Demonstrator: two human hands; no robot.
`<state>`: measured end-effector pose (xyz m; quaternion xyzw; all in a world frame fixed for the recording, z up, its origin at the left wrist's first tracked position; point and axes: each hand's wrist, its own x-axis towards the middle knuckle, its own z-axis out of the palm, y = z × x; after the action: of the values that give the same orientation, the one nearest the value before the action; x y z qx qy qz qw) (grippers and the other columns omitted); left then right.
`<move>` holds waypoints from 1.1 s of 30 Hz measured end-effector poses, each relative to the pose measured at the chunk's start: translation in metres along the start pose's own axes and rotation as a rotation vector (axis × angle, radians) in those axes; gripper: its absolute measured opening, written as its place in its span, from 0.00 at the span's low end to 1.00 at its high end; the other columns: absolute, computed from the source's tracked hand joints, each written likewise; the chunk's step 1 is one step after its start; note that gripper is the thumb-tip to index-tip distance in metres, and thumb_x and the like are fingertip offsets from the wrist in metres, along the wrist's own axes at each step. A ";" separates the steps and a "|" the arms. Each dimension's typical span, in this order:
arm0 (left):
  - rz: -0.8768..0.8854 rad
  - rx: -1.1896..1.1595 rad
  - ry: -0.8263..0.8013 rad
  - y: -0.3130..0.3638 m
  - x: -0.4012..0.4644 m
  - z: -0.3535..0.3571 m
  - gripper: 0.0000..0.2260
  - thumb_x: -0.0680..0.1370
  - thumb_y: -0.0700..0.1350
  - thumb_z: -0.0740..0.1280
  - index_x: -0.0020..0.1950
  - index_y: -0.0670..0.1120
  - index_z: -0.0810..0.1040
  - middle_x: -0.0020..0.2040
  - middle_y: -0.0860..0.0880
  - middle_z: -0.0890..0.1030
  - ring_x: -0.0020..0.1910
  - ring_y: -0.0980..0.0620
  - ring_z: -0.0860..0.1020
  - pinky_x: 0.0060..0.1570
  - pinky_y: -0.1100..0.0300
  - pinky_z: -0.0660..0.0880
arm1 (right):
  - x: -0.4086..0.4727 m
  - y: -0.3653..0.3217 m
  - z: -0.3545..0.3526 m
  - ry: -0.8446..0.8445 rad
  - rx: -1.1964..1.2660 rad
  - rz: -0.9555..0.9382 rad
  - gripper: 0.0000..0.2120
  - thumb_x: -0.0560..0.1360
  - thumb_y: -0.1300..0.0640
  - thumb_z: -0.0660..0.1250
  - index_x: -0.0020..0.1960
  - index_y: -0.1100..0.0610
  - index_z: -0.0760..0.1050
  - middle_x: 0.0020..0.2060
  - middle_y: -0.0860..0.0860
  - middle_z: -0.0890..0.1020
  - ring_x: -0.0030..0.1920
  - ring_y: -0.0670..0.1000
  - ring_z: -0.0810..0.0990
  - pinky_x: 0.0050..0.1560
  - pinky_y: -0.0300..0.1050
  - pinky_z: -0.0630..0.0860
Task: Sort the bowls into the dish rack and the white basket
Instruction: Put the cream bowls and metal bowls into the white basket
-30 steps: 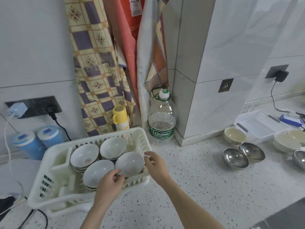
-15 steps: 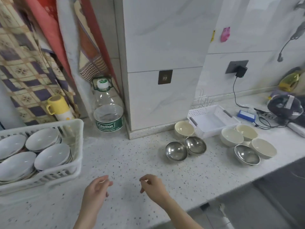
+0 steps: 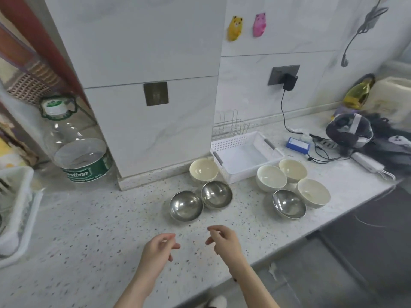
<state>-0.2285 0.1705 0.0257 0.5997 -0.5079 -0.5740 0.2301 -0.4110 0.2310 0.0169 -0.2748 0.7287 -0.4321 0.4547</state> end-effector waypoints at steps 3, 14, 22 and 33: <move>0.007 -0.033 -0.065 0.019 0.017 0.046 0.06 0.81 0.49 0.65 0.54 0.50 0.80 0.43 0.52 0.86 0.34 0.52 0.76 0.35 0.60 0.70 | 0.022 -0.002 -0.040 0.046 -0.005 -0.007 0.10 0.79 0.57 0.61 0.54 0.49 0.80 0.36 0.48 0.85 0.26 0.43 0.71 0.31 0.37 0.71; -0.070 -0.058 -0.249 0.080 0.074 0.208 0.08 0.81 0.48 0.64 0.58 0.51 0.78 0.42 0.53 0.87 0.33 0.54 0.77 0.35 0.61 0.70 | 0.114 -0.036 -0.168 0.149 0.030 -0.009 0.09 0.78 0.56 0.62 0.51 0.48 0.81 0.34 0.48 0.85 0.29 0.40 0.74 0.36 0.39 0.71; -0.122 0.058 -0.187 0.109 0.111 0.303 0.21 0.81 0.56 0.62 0.71 0.49 0.67 0.49 0.52 0.84 0.37 0.53 0.78 0.35 0.60 0.69 | 0.149 -0.030 -0.252 0.203 0.052 -0.079 0.09 0.78 0.58 0.63 0.49 0.49 0.80 0.33 0.44 0.84 0.36 0.41 0.82 0.43 0.40 0.75; -0.234 -0.010 0.031 0.130 0.128 0.361 0.12 0.78 0.42 0.65 0.62 0.46 0.72 0.50 0.42 0.84 0.34 0.49 0.75 0.30 0.62 0.67 | 0.196 -0.021 -0.382 0.184 0.004 -0.075 0.09 0.79 0.56 0.61 0.55 0.50 0.79 0.36 0.49 0.84 0.43 0.48 0.78 0.44 0.45 0.71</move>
<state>-0.6286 0.1209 -0.0058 0.6625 -0.4278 -0.5903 0.1724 -0.8400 0.2107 0.0335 -0.2600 0.7557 -0.4738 0.3700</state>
